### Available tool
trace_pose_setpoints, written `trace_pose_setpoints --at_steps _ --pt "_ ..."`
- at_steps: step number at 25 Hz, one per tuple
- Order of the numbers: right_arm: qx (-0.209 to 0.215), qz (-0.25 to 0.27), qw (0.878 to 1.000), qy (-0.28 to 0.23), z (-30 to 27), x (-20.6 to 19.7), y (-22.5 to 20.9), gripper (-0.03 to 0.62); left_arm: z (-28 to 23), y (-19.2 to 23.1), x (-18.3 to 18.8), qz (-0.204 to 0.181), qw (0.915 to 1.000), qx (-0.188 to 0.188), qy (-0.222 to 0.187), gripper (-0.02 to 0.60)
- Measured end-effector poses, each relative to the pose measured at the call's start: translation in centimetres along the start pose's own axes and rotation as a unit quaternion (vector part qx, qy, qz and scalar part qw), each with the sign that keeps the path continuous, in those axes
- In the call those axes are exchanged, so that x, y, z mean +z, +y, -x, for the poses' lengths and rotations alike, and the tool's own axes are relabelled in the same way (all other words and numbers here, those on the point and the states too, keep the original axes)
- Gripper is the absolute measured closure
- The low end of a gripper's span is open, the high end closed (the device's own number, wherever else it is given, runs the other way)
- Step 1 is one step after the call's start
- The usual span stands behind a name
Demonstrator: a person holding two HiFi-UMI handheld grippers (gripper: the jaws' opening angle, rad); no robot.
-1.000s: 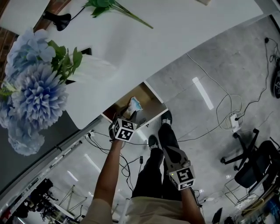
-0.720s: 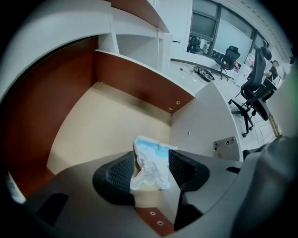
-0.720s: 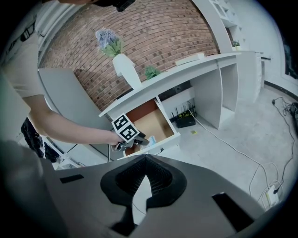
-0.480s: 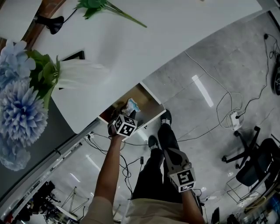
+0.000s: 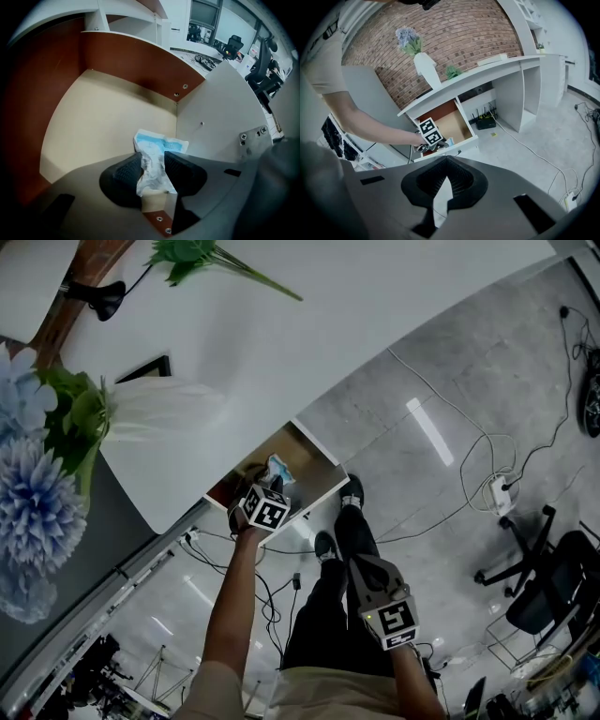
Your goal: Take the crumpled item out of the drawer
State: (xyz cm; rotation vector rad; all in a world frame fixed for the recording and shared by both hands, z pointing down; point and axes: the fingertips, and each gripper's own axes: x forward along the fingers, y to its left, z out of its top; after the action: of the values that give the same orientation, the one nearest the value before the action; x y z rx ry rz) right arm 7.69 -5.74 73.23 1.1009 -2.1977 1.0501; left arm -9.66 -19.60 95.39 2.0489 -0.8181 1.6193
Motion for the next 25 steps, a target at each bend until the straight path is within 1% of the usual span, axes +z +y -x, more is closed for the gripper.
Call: trace_pose_setpoints --at_steps 2,6,12,15,23,25 --pt "0.003 -0.004 1.0 0.004 -0.2 -0.1 0.2 0.569 -0.1 0.3 -0.1 -0.001 1.0 0.005 0.004 0.43" --pt "0.0 0.004 1.0 -0.001 -0.2 -0.5 -0.3 0.569 -0.4 0.2 0.1 -0.002 1.0 0.005 0.003 0.446" --pt "-0.004 0.0 1.0 -0.005 0.1 -0.9 -0.3 0.569 -0.2 0.1 0.3 -0.008 1.0 0.002 0.005 0.488" --pt "-0.001 0.006 1.0 -0.004 0.3 -0.7 -0.1 0.569 0.4 0.1 1.0 -0.01 0.9999 0.001 -0.003 0.499" --pt "-0.013 0.011 1.0 -0.006 1.6 -0.1 -0.5 0.569 3.4 -0.6 3.0 -0.002 0.9995 -0.007 -0.03 0.506" --pt "-0.011 -0.003 1.0 -0.009 1.7 0.0 -0.2 0.569 4.8 -1.0 3.3 0.002 0.9992 -0.008 -0.039 0.506"
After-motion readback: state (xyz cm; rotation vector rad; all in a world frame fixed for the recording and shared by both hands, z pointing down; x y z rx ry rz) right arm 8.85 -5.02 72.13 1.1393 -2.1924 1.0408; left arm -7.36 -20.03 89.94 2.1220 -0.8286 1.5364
